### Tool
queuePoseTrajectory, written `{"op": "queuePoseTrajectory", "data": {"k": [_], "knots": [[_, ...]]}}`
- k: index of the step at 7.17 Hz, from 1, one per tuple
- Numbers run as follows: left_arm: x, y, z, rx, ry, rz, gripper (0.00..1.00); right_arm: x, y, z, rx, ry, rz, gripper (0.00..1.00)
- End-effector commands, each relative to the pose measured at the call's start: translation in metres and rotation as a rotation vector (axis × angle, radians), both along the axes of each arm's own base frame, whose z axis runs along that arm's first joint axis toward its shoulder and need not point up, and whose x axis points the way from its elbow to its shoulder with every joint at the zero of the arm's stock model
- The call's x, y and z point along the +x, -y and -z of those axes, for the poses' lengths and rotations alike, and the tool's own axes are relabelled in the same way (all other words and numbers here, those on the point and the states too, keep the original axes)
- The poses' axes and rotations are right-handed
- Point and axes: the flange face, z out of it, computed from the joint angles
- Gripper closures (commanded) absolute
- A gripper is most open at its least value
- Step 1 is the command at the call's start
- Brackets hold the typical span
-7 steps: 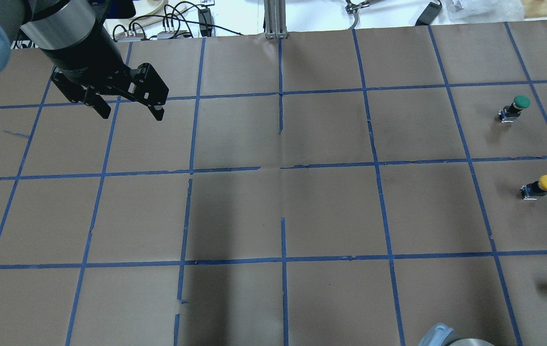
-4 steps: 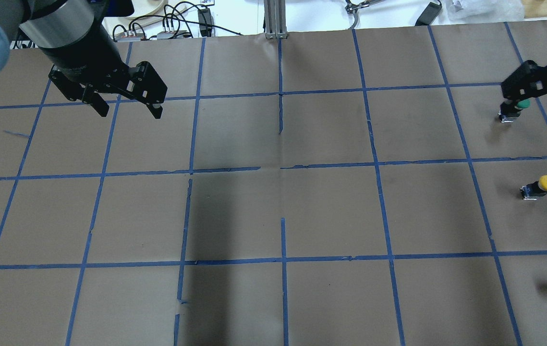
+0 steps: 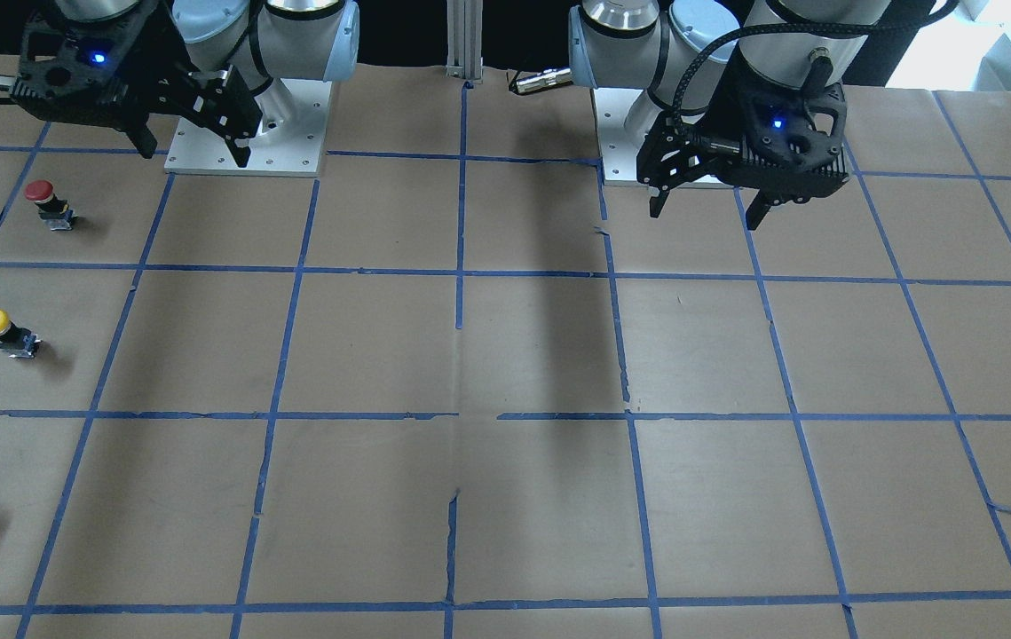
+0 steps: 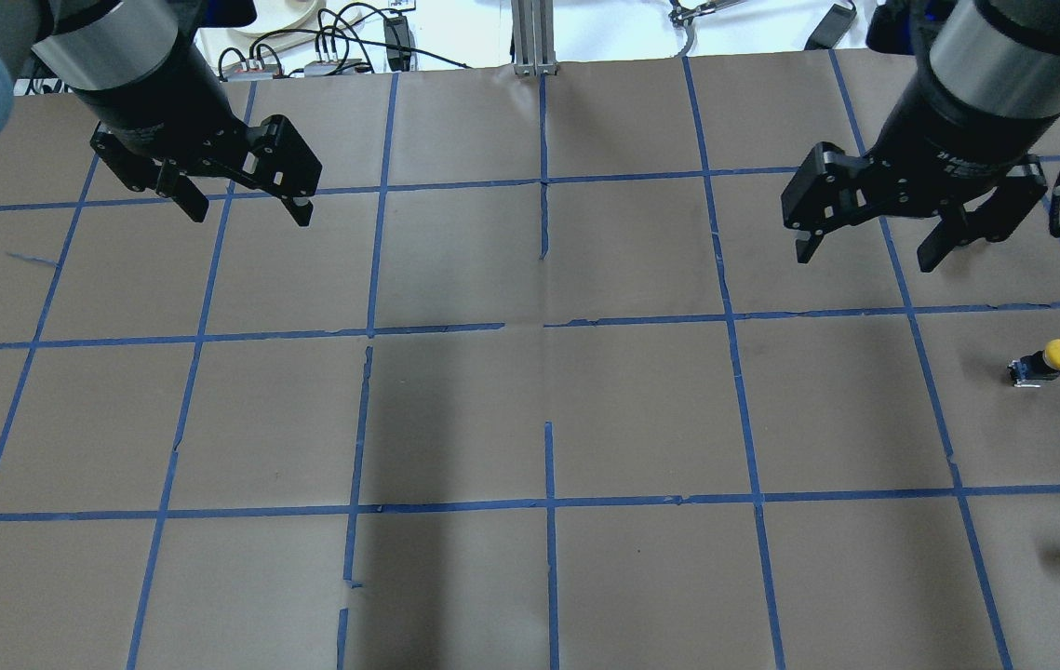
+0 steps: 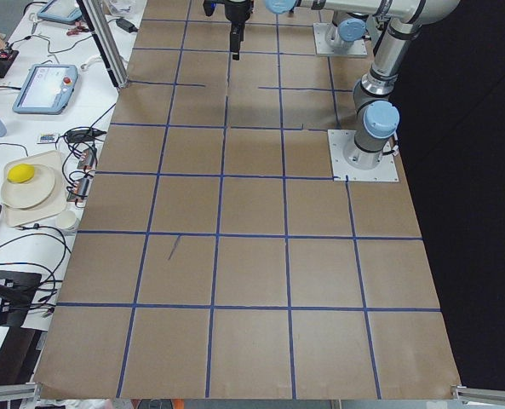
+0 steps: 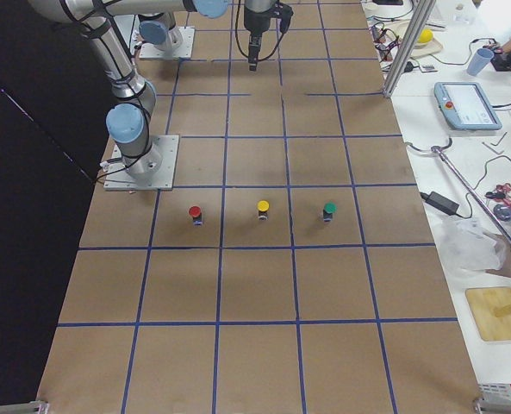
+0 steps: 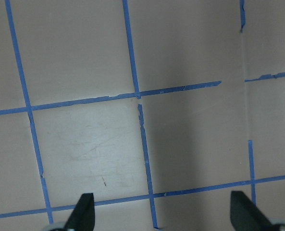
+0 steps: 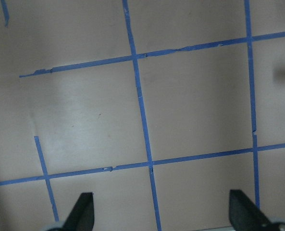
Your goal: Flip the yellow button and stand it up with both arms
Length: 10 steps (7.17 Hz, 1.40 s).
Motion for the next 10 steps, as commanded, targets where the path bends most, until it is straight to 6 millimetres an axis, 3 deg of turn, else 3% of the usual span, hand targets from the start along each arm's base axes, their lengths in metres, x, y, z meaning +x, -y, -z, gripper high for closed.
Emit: {"op": "queuePoseTrajectory", "data": {"k": [1, 5, 10], "knots": [[0.0, 0.003, -0.003, -0.031, 0.006, 0.001, 0.0, 0.005, 0.001, 0.004, -0.003, -0.016, -0.015, 0.0], [0.002, 0.004, 0.003, -0.017, 0.04, -0.007, 0.0, -0.016, 0.013, -0.001, -0.059, -0.02, 0.028, 0.0], [0.001, 0.006, 0.007, -0.001, 0.043, -0.059, 0.0, -0.018, 0.009, 0.008, -0.039, -0.02, 0.045, 0.0]]}}
